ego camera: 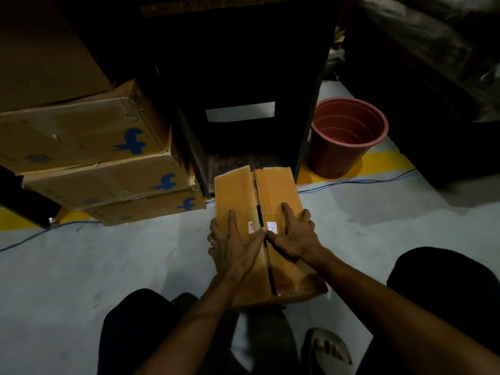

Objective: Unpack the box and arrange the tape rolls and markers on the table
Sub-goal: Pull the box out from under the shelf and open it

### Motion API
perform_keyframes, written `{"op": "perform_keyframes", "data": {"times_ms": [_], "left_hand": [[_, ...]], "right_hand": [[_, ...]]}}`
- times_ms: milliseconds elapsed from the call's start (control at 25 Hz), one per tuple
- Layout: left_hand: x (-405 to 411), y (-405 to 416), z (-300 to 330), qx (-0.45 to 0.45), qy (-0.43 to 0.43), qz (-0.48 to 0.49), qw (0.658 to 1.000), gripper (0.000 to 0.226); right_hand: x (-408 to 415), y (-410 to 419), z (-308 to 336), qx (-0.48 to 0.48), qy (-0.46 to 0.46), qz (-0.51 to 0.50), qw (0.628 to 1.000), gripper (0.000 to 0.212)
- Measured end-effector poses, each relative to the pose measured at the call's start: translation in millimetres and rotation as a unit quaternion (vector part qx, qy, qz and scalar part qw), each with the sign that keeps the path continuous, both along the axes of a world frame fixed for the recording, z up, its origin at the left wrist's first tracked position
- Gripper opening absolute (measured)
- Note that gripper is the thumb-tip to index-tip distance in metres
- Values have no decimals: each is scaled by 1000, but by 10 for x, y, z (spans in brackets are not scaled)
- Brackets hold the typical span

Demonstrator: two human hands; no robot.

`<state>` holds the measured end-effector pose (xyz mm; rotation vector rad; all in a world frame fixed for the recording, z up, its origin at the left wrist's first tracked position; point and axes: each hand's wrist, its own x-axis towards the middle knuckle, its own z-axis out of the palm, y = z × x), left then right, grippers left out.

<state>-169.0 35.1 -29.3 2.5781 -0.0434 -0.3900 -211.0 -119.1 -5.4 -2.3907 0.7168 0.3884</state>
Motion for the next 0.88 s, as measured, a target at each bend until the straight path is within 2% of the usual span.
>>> {"op": "perform_keyframes", "data": {"times_ms": [120, 240, 480, 640, 880], "left_hand": [[51, -5, 70, -15, -14, 1, 1000, 107], [88, 61, 87, -15, -53, -26, 998, 106], [142, 108, 108, -9, -82, -125, 989, 98], [195, 65, 178, -8, -47, -134, 990, 102], [117, -51, 104, -1, -67, -144, 987, 107]], "right_hand": [[41, -44, 99, -8, -24, 12, 1000, 104], [91, -50, 170, -19, -13, 39, 999, 108], [229, 48, 373, -72, -15, 143, 987, 95], [220, 90, 527, -170, -24, 206, 963, 89], [162, -58, 735, -280, -24, 260, 924, 85]]}}
